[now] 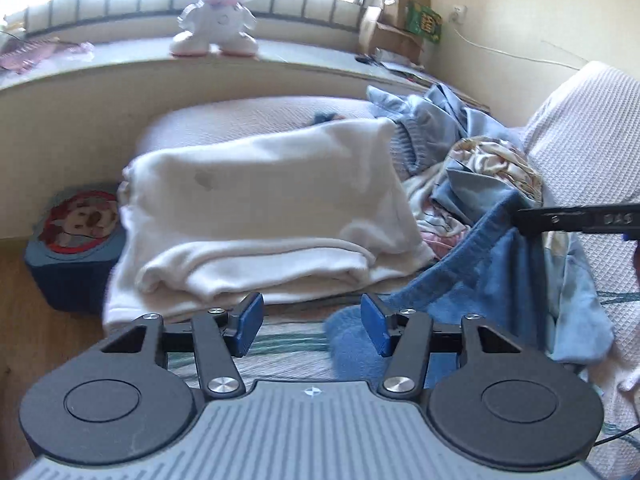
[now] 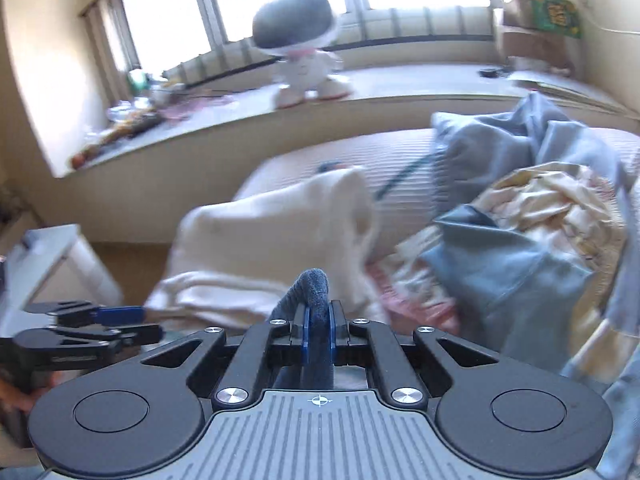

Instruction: Fold clothes

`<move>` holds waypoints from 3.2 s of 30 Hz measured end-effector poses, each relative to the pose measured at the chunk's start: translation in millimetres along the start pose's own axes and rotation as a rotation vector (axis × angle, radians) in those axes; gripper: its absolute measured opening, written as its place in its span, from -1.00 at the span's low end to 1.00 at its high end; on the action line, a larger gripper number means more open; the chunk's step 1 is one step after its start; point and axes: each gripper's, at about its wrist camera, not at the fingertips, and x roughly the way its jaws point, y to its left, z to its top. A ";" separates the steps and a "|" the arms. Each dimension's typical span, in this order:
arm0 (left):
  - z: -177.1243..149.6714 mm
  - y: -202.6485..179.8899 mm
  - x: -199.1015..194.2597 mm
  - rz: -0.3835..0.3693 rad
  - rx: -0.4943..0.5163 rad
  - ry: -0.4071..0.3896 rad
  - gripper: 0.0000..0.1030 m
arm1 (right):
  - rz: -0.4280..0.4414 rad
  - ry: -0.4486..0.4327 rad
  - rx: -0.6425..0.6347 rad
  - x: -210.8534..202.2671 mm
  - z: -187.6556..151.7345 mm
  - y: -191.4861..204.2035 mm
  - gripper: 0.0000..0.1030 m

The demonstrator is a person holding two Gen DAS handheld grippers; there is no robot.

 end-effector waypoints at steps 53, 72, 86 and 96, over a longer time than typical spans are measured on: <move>-30.8 -19.8 -76.4 -0.008 0.128 0.064 0.22 | -0.052 0.035 -0.070 -12.2 -37.6 28.1 -0.32; -117.2 -78.7 -53.9 0.074 0.295 0.134 0.20 | 0.060 0.207 0.016 5.2 -152.3 51.2 -0.34; -129.1 -82.6 -96.0 0.053 0.364 0.140 0.20 | 0.315 0.178 0.122 -88.7 -148.0 66.0 -0.96; -148.1 -79.0 -145.9 0.075 0.403 0.207 -0.26 | 0.453 0.335 0.138 -128.6 -188.4 99.4 -0.96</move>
